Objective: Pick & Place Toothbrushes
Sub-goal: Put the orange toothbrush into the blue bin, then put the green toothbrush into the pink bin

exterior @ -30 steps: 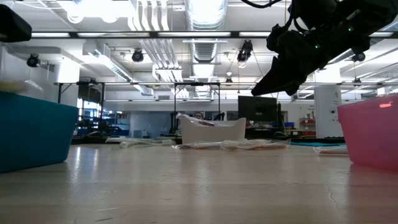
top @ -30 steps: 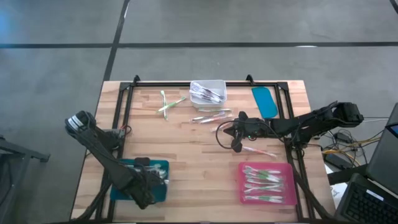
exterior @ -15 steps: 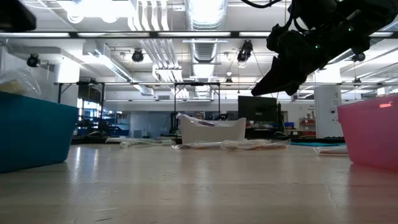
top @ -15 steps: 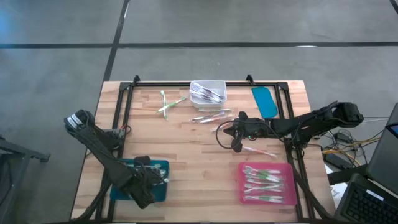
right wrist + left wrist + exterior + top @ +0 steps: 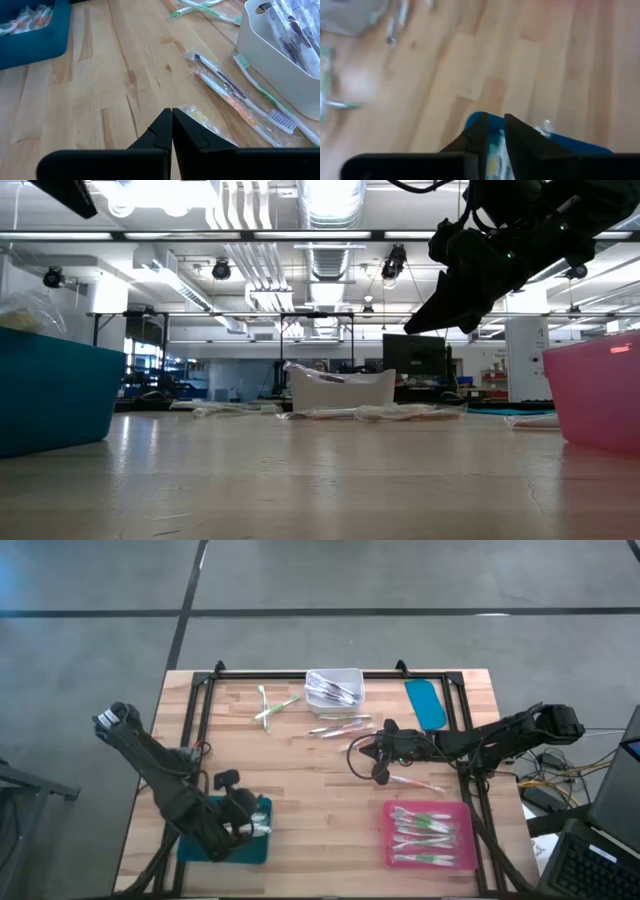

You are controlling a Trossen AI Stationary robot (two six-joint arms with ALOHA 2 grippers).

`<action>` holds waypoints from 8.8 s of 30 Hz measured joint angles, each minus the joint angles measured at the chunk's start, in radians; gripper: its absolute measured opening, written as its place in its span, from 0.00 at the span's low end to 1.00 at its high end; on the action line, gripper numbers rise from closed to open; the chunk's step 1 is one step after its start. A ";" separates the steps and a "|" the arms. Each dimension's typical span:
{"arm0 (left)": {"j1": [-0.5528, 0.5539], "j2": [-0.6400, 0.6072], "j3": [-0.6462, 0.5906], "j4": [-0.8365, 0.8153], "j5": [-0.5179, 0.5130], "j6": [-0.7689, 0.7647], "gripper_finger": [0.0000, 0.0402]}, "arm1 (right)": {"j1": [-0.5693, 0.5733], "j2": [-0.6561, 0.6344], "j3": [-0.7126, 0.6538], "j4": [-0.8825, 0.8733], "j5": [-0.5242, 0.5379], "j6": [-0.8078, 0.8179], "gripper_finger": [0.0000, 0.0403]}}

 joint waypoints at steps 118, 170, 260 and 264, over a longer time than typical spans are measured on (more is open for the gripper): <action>1.381 0.206 -0.034 0.143 0.448 0.953 0.34 | 0.000 0.000 -0.024 0.005 0.026 -0.015 0.02; 1.424 0.426 -0.035 -0.028 0.337 1.075 0.06 | 0.000 0.000 -0.052 0.003 0.025 0.004 0.02; 0.914 0.356 -0.083 1.327 0.859 0.899 0.18 | 0.000 -0.012 0.045 0.293 -0.052 -0.120 0.04; 0.916 0.330 -0.068 1.181 0.832 0.898 0.33 | -0.001 -0.046 0.045 0.241 -0.052 -0.110 0.04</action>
